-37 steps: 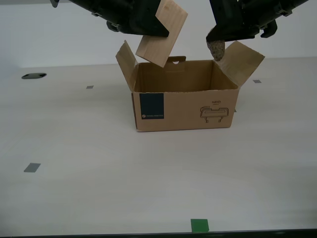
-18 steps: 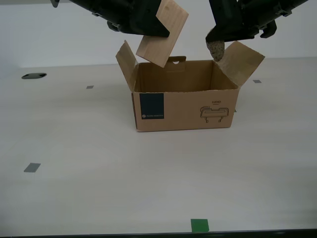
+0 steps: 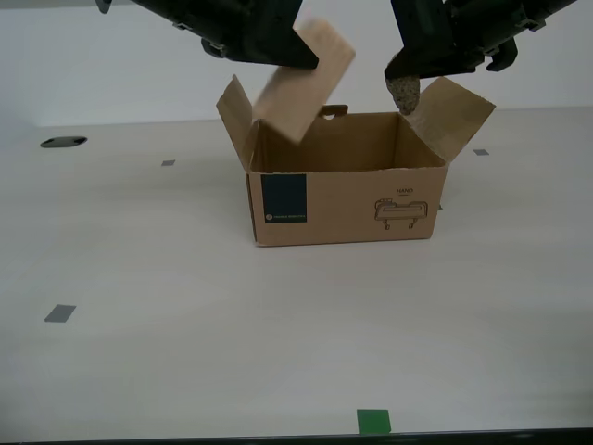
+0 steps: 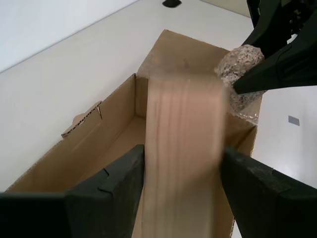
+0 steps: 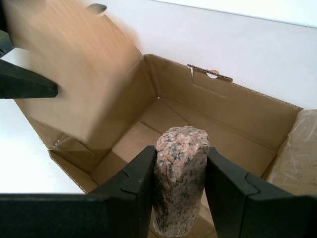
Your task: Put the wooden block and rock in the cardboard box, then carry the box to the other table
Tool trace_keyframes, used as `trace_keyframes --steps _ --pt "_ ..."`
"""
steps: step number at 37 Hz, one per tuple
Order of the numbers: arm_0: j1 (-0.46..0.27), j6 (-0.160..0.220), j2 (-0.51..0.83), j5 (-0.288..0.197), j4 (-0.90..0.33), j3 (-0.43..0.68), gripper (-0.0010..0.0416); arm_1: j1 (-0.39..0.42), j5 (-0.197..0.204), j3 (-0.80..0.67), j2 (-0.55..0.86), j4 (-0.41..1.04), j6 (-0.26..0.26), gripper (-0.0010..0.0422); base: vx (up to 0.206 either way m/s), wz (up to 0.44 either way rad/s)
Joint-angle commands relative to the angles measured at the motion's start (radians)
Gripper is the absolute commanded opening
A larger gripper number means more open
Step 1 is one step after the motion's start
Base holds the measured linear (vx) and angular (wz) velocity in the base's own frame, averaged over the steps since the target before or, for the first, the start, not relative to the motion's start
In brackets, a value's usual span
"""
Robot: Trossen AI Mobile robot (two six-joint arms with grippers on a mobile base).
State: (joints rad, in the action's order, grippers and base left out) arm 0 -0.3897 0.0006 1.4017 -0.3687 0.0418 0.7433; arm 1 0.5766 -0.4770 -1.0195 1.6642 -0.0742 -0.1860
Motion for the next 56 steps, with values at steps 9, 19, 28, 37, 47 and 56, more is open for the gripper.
trace_keyframes --steps 9,19,28,37,47,56 --pt "-0.002 0.026 -0.001 0.004 0.003 0.000 0.0150 0.003 -0.006 0.000 0.000 -0.003 0.002 0.0200 0.000 0.000" --pt "-0.003 0.028 -0.001 0.004 0.004 0.000 0.0273 0.003 -0.006 0.000 0.000 -0.003 0.023 0.0202 0.000 0.000" --pt "-0.003 0.080 -0.001 0.004 0.003 0.000 0.0349 0.004 -0.006 0.000 0.000 -0.003 0.059 0.0228 0.000 0.000" --pt "-0.003 0.102 -0.001 0.004 -0.004 0.013 0.0377 0.006 -0.006 -0.012 0.000 -0.002 0.111 0.0266 0.000 0.000" --pt "-0.003 0.112 -0.001 0.057 -0.187 0.167 0.0358 0.006 0.000 -0.119 0.000 0.077 0.262 0.0301 0.000 0.000" --pt "-0.003 0.150 -0.001 0.150 -0.420 0.372 0.0362 0.006 0.050 -0.256 0.000 0.228 0.377 0.0325 0.000 0.000"
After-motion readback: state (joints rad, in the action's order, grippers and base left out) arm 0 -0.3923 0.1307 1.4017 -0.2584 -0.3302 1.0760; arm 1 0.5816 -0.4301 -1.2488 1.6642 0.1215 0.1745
